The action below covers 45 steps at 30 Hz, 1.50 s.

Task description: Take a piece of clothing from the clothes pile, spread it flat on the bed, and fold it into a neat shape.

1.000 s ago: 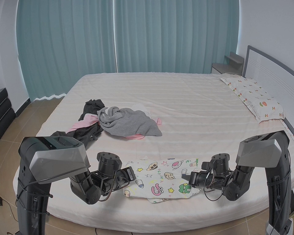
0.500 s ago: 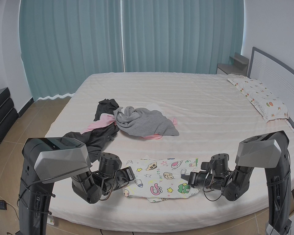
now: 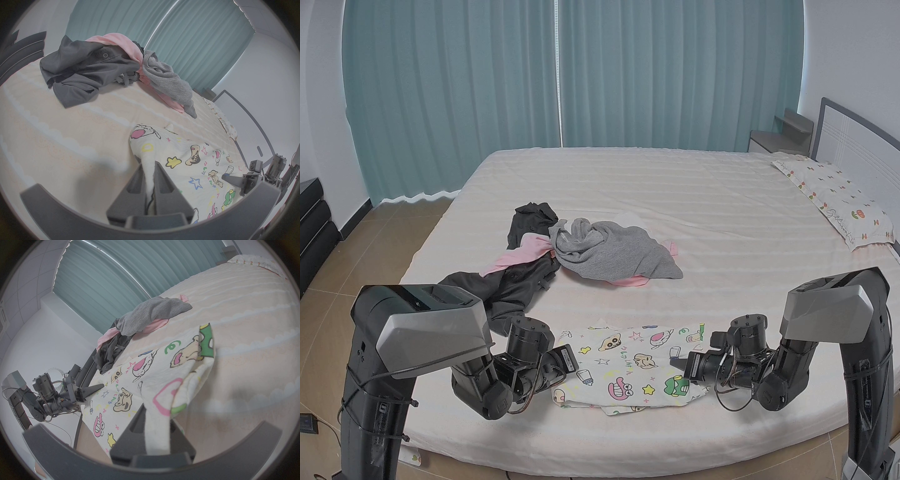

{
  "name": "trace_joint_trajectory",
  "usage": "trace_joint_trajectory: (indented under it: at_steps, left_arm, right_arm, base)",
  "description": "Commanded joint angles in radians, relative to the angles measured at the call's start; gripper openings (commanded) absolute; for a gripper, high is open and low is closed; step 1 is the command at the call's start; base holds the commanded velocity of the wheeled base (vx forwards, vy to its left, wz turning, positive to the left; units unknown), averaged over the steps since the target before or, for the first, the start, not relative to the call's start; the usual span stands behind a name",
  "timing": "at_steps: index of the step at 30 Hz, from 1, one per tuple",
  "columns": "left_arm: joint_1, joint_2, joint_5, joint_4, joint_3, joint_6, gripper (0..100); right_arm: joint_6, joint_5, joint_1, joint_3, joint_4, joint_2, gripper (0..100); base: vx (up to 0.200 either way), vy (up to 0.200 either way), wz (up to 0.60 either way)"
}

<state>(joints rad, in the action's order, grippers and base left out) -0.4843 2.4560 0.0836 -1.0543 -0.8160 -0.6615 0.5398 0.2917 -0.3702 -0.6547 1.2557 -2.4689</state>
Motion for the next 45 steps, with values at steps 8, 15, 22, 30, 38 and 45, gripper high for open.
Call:
trace_joint_trajectory:
  at_steps: [8, 15, 22, 30, 38, 45]
  left_arm:
    - [0.006, 0.020, -0.001, -0.006, 0.004, 0.002, 0]
    - [0.006, 0.054, 0.001, -0.078, 0.009, 0.000, 0]
    - [0.010, 0.055, 0.021, -0.081, 0.018, 0.019, 100]
    - [0.035, 0.051, 0.021, -0.092, 0.018, -0.001, 100]
    - [0.087, -0.017, 0.021, -0.148, 0.008, -0.086, 100]
    - [0.104, -0.143, 0.022, -0.061, 0.021, -0.058, 100]
  right_arm:
    - [0.000, 0.000, -0.001, -0.005, 0.002, -0.004, 0]
    - [0.000, 0.000, -0.001, -0.003, 0.001, -0.008, 0]
    - [-0.001, -0.002, -0.001, 0.003, -0.010, -0.007, 0]
    - [-0.003, -0.028, 0.004, 0.012, 0.002, -0.004, 100]
    - [-0.038, -0.031, 0.056, 0.168, -0.022, 0.104, 100]
    - [-0.136, 0.047, 0.062, 0.256, -0.021, 0.134, 100]
  base:
    - [0.000, 0.000, 0.00]
    - [0.000, 0.000, 0.00]
    - [0.000, 0.000, 0.00]
    - [0.000, 0.000, 0.00]
    - [0.000, 0.000, 0.00]
    - [0.000, 0.000, 0.00]
